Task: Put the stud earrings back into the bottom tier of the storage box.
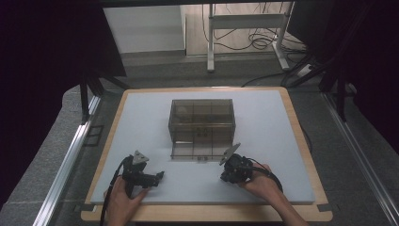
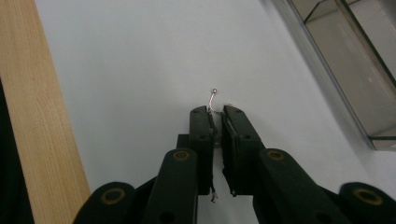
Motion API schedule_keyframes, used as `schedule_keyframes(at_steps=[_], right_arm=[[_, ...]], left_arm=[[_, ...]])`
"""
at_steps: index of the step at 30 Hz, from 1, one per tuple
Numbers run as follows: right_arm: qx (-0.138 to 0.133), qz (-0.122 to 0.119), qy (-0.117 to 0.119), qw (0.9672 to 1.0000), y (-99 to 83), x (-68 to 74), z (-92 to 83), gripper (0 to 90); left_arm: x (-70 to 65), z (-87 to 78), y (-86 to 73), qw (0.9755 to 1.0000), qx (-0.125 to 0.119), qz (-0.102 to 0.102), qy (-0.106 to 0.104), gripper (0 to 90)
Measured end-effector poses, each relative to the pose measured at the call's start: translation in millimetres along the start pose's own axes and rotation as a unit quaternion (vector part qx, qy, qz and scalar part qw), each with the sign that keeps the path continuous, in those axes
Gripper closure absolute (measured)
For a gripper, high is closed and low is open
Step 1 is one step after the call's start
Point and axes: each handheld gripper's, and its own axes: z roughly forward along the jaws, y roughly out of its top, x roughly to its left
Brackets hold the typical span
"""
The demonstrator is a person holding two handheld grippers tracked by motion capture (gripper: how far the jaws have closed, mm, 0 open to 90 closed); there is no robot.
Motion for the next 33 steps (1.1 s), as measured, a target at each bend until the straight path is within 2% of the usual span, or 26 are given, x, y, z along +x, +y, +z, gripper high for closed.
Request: schedule_keyframes(at_steps=[3, 12, 15, 16, 23, 26, 33], right_arm=[[0.0, -0.002, 0.001, 1.0, -0.5, 0.2, 0.1, 83.8], [0.015, -0.004, -0.001, 0.9999, 4.1, 1.0, 0.2, 84.3], [0.009, 0.0, 0.005, 0.9999, 3.1, -0.6, -0.3, 84.5], [-0.002, 0.003, 0.014, 0.9999, 2.5, -1.3, -2.4, 88.2], [0.002, -0.003, 0.01, 0.9999, 6.5, -0.4, -5.5, 88.1], [-0.008, -0.004, 0.016, 0.9998, 8.7, -1.1, -6.4, 87.5], [-0.016, -0.003, 0.024, 0.9996, 18.4, 0.7, 1.9, 79.8]], left_arm=[[0.0, 0.0, 0.0, 1.0, 0.0, 0.0, 0.0, 0.0], [-0.1, 0.1, 0.0, 1.0, 0.0, -0.001, 0.0, 0.0], [-0.1, 0.1, 0.0, 1.0, 0.0, -0.001, 0.0, 0.0], [-0.1, 0.1, 0.0, 1.0, 0.0, -0.001, 0.0, 0.0], [-0.4, 0.3, 0.0, 1.0, -0.002, -0.003, 0.0, 0.0], [-0.2, 0.2, 0.0, 1.0, 0.0, -0.001, 0.0, 0.0], [-0.1, 0.1, 0.0, 1.0, 0.0, -0.001, 0.0, 0.0]])
